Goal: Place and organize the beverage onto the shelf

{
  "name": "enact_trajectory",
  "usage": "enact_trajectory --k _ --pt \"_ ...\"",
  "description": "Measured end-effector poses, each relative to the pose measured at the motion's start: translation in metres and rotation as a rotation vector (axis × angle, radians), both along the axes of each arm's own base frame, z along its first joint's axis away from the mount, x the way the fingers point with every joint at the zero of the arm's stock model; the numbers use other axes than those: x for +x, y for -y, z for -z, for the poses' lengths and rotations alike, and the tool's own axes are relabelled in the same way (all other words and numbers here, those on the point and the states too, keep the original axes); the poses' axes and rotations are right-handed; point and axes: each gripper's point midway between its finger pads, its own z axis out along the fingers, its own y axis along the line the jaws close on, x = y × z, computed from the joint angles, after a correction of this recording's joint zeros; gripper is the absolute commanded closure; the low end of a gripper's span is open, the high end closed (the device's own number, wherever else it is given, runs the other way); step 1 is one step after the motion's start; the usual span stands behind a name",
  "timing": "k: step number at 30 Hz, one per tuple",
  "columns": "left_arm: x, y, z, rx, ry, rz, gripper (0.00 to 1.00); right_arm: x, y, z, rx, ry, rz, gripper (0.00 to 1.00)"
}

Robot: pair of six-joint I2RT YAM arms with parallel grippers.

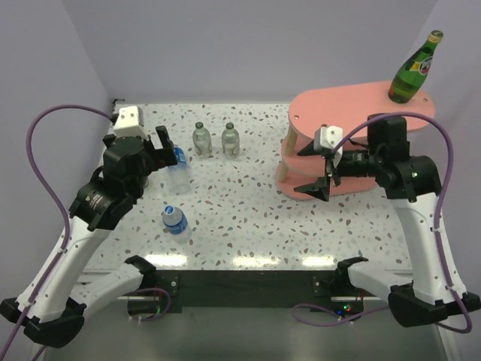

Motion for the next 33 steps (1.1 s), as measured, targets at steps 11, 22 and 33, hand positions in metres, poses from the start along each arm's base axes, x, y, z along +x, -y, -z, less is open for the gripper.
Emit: enact_trajectory --k 11,22,33 --pt "-0.010 -0.104 0.036 0.011 -0.085 -0.401 0.03 -0.012 -0.088 0.074 -0.201 -0.001 -0.278 0.05" --pt "0.038 -0.151 0.124 -0.080 -0.363 -0.447 0.26 0.019 -0.112 0.114 -0.216 -0.082 -0.163 0.01" --pt "0.065 -0.150 0.172 -0.064 -0.494 -0.388 0.43 0.022 -0.111 0.136 -0.226 -0.123 -0.116 0.01"
